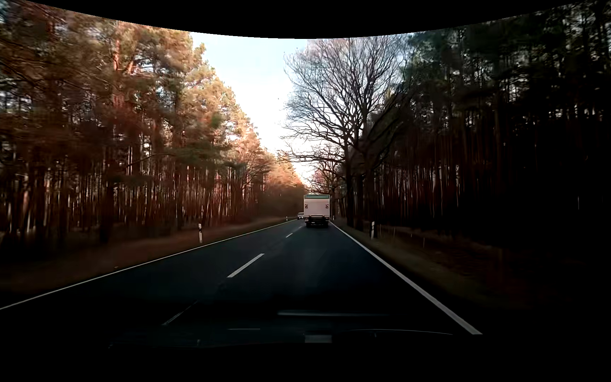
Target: Follow the waypoints while adhering to traffic rules and regulations
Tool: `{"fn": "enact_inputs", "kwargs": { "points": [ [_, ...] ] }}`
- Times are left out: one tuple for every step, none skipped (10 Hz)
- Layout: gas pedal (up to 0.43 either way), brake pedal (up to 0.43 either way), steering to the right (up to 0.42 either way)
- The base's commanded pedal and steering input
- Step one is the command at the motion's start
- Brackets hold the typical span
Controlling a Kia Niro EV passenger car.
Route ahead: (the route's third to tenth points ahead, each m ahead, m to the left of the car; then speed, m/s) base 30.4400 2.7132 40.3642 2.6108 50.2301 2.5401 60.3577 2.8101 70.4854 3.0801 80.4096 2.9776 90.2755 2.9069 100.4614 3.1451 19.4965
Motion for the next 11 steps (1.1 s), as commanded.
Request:
{"fn": "enact_inputs", "kwargs": {
  "points": [
    [0.118, 0.0, -0.001],
    [0.118, 0.0, -0.002],
    [0.118, 0.0, -0.002],
    [0.118, 0.0, -0.002],
    [0.118, 0.0, -0.003],
    [0.118, 0.0, -0.003],
    [0.118, 0.0, -0.003],
    [0.118, 0.0, -0.003],
    [0.118, 0.0, -0.003],
    [0.118, 0.0, -0.003],
    [0.118, 0.0, -0.003]
  ]
}}
